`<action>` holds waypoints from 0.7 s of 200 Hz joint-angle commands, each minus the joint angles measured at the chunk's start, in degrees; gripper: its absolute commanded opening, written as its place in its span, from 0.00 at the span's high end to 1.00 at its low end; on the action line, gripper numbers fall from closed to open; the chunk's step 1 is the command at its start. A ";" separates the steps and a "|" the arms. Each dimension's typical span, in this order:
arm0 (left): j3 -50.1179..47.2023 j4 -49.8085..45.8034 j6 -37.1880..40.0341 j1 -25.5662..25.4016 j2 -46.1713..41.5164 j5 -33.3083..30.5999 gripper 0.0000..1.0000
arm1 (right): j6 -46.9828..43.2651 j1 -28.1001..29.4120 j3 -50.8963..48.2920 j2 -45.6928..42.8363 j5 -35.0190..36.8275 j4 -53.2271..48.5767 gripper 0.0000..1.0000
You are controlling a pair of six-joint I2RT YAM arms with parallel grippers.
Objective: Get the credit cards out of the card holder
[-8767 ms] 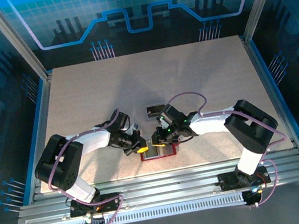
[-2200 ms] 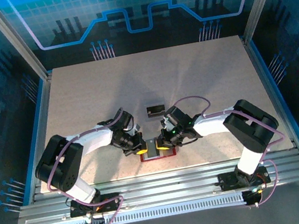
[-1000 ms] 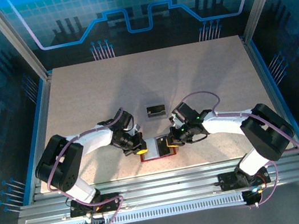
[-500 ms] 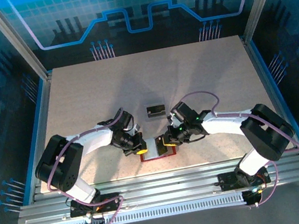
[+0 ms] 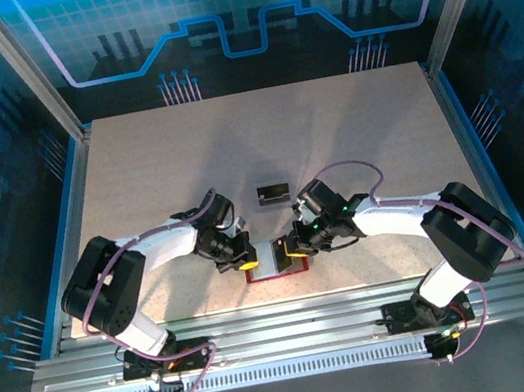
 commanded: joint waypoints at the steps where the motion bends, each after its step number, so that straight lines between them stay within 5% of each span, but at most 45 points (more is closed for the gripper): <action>1: 1.82 -3.34 0.46 -0.33 -2.41 -1.59 0.97 | -1.07 0.67 1.10 -2.32 1.41 -3.34 0.92; 69: 2.36 -3.87 -0.24 -0.30 -7.08 -3.67 0.94 | -10.61 -0.28 6.64 -6.17 4.97 -16.19 0.94; 140: 0.02 -2.68 -0.65 1.91 -10.10 -4.76 0.93 | -44.65 0.31 23.08 -3.32 16.58 -41.15 0.96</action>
